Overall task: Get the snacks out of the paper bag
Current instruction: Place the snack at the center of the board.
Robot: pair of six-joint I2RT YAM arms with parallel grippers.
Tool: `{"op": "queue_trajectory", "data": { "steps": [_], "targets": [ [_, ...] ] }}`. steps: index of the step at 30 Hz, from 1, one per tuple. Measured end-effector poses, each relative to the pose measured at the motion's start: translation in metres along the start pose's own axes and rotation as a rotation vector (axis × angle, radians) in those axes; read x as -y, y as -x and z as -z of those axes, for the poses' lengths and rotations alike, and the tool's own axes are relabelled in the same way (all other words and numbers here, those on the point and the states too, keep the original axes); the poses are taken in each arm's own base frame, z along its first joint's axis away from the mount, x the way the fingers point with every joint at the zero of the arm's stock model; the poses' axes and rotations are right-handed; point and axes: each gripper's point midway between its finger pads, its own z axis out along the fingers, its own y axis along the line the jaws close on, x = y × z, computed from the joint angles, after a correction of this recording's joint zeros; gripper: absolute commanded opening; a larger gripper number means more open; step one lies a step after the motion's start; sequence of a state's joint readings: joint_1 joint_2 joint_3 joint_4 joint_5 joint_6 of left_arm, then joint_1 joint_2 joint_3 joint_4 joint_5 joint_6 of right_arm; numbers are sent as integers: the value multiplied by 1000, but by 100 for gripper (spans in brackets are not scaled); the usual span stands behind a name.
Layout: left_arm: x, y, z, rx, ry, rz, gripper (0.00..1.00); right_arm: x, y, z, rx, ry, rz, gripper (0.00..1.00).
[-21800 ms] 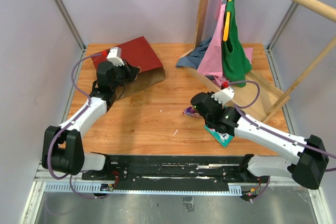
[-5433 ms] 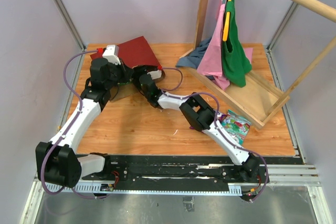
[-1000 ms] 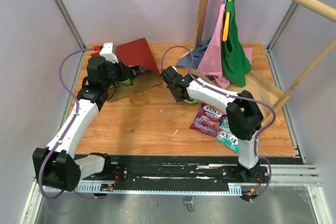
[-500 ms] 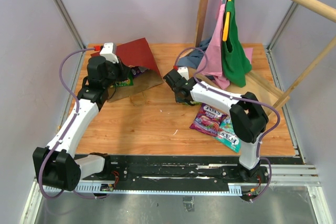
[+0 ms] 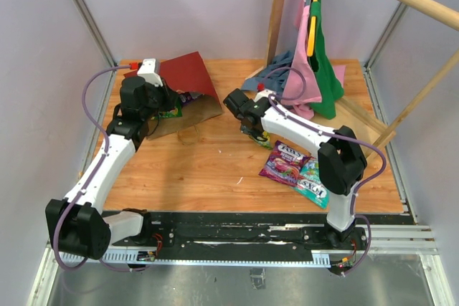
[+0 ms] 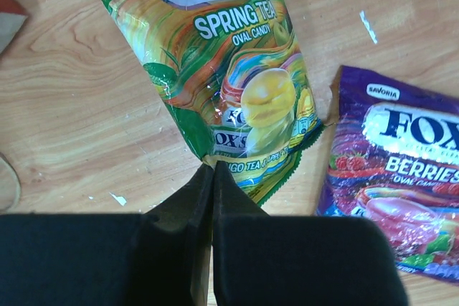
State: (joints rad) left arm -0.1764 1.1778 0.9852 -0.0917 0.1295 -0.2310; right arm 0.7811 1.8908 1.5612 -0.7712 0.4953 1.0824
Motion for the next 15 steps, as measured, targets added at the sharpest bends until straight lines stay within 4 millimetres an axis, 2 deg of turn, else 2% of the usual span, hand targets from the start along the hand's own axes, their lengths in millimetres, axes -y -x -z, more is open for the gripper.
{"op": "queue_trajectory", "data": {
  "steps": [5, 7, 8, 12, 13, 15],
  "targets": [
    [0, -3, -2, -9, -1, 1, 0, -1, -1, 1, -3, -14, -109, 2],
    [0, -3, -2, -10, -2, 1, 1, -2, 1, 2, 1, -11, -143, 9],
    [0, -3, -2, -11, -2, 1, 1, -3, 2, 3, 4, -7, -159, 18],
    [0, -3, -2, -11, -3, -1, 1, -7, 6, 4, 15, 6, -204, 80],
    [0, -3, -2, -11, -3, -1, 0, -8, 6, 5, 16, 8, -207, 89],
    [0, -4, -3, -12, -4, -2, 1, -11, 9, 7, 19, 16, -211, 96]
  ]
}}
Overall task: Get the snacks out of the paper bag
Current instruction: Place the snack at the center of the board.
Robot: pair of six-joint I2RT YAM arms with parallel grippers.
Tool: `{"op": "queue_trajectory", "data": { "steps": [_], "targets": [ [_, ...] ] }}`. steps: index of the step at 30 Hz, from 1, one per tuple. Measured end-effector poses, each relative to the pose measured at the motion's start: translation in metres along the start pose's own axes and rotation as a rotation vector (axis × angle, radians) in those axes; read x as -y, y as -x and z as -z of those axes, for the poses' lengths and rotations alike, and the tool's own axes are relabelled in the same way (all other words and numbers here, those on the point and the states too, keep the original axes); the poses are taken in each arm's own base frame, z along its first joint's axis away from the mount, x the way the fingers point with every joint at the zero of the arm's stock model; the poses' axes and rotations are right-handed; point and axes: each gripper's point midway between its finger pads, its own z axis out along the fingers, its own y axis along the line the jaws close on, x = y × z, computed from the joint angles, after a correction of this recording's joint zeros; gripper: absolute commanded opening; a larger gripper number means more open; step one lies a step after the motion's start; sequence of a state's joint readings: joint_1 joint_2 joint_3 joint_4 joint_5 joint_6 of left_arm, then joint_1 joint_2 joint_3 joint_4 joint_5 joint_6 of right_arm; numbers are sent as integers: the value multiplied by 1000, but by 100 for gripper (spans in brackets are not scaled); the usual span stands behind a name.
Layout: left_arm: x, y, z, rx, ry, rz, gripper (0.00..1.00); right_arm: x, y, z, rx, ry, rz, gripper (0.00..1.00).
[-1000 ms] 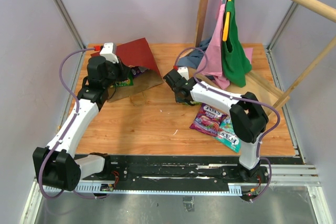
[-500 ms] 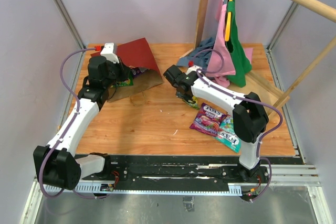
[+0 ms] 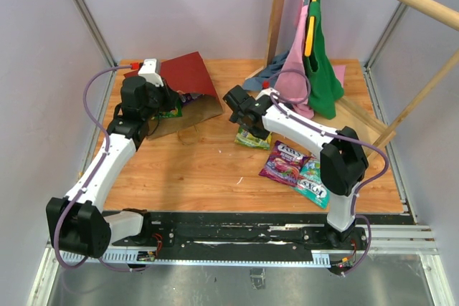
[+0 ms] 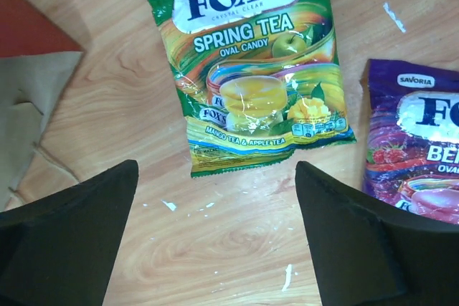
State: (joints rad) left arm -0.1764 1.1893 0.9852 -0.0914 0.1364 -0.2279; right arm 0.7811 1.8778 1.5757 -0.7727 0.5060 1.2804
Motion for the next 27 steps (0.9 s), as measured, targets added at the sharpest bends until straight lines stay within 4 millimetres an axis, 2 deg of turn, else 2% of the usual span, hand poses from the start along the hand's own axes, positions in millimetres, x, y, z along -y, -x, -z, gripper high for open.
{"op": "queue_trajectory", "data": {
  "steps": [3, 8, 12, 16, 19, 21, 24, 27],
  "targets": [
    [0, -1, -1, -4, 0, 0, 1, -12, 9, 6, 15, 38, 0, 95],
    [-1, -3, -3, -10, -1, 1, 1, -41, 21, 10, 61, 179, 61, 68],
    [-1, -3, -3, -10, 0, -2, 0, -44, 25, 9, 77, 301, 132, 60],
    [-1, -3, -3, -10, 0, -2, 1, -31, 56, -21, 113, 289, 161, 59],
    [-1, -3, -3, -10, -1, -2, 0, -20, 68, -51, 121, 242, 199, 58],
    [-1, -3, -3, -9, -1, -2, 1, -16, 64, -72, 103, 213, 240, 58],
    [-1, -3, -3, -8, 0, -3, 1, -11, 47, -100, 52, 173, 293, 61],
    [-1, -3, -4, -8, 1, -3, 1, -1, 29, -119, 4, 133, 326, 65]
  ]
}}
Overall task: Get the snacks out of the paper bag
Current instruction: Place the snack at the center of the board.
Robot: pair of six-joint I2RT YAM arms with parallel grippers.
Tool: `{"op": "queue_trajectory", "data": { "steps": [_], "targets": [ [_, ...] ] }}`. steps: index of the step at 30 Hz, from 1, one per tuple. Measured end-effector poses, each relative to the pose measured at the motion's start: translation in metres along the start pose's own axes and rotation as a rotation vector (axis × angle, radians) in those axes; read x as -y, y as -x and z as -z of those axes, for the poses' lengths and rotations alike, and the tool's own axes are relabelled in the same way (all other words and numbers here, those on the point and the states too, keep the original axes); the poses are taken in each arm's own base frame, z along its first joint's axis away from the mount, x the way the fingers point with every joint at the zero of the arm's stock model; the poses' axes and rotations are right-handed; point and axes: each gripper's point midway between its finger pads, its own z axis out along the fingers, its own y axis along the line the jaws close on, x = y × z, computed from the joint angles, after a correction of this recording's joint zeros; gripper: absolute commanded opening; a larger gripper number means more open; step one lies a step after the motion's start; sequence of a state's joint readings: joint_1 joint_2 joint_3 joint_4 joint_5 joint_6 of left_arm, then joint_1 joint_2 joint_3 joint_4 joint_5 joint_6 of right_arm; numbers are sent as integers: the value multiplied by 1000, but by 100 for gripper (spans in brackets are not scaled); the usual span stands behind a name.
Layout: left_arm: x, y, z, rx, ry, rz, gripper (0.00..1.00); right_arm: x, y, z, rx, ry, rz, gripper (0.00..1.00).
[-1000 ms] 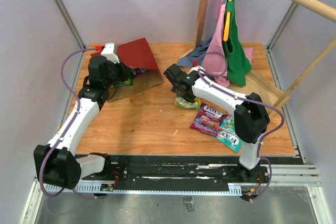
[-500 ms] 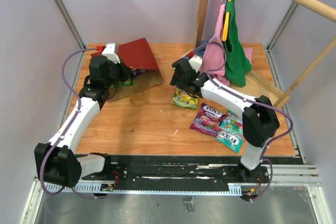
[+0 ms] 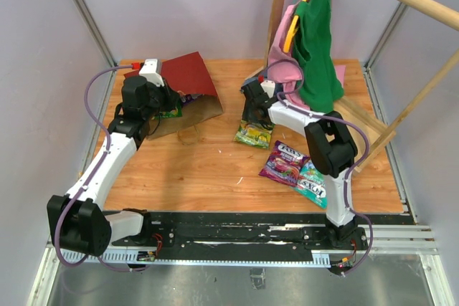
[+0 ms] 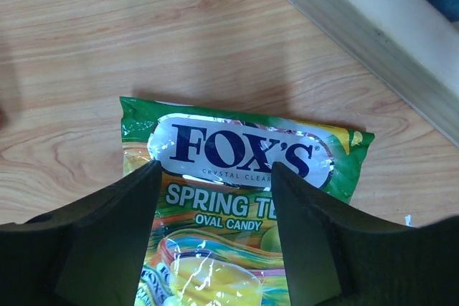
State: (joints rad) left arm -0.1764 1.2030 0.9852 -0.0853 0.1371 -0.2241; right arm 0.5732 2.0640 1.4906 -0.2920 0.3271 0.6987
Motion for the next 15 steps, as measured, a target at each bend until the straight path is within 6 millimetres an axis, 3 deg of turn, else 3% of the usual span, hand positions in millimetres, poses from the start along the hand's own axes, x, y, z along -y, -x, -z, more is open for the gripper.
{"op": "queue_trajectory", "data": {
  "steps": [3, 9, 15],
  "targets": [
    [-1, -1, -1, -4, 1, 1, 1, 0, 1, 1, -11, -12, -25, 60],
    [-2, -5, -4, -16, 4, 2, 1, 27, -16, 10, -64, -179, -188, 30],
    [-2, -5, -4, -16, 4, 2, 1, 50, -28, 20, -67, -300, -454, 42]
  ]
}}
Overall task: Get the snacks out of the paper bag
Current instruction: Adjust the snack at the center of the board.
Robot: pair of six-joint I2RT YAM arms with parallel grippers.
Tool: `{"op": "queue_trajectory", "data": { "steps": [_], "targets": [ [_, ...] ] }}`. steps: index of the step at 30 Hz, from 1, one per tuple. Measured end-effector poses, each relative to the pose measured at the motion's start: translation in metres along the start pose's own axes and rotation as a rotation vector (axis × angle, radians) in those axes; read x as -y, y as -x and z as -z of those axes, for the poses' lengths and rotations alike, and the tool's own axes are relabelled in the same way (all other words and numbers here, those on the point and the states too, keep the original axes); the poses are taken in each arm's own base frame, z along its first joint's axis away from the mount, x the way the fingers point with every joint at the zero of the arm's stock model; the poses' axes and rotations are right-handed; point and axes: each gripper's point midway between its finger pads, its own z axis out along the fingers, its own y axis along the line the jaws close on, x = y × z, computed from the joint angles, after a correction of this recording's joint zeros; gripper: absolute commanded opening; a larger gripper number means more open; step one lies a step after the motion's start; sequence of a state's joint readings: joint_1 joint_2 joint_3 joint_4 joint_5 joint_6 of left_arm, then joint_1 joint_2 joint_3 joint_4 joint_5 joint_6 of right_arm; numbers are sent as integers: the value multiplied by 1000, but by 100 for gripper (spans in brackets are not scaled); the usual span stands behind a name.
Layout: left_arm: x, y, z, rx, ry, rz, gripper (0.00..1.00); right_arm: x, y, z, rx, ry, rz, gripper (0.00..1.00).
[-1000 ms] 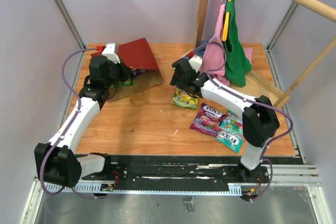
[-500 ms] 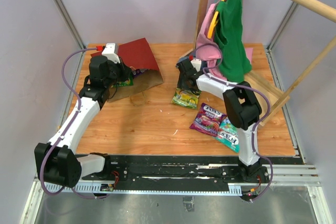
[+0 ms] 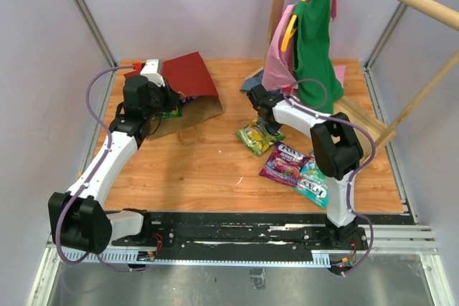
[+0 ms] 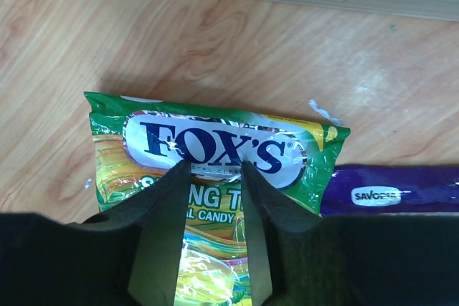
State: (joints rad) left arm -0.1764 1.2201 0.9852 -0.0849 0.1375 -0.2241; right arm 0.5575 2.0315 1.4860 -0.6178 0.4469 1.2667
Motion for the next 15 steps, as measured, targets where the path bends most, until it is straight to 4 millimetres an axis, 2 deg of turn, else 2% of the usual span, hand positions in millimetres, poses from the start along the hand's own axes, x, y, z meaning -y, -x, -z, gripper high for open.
{"op": "queue_trajectory", "data": {
  "steps": [4, 9, 12, 15],
  "targets": [
    [0, 0, 0, 0, 0, 0, 1, 1, 0, 2, -16, 2, -46, 57],
    [0, 0, 0, 0, 0, 0, 0, -2, 0, 16, -23, 64, 4, 69],
    [0, 0, 0, 0, 0, -1, 1, 1, 5, 38, 15, 99, 54, 76],
    [0, 0, 0, 0, -1, -1, 1, 0, 13, 73, 59, 177, 91, 80]
  ]
}}
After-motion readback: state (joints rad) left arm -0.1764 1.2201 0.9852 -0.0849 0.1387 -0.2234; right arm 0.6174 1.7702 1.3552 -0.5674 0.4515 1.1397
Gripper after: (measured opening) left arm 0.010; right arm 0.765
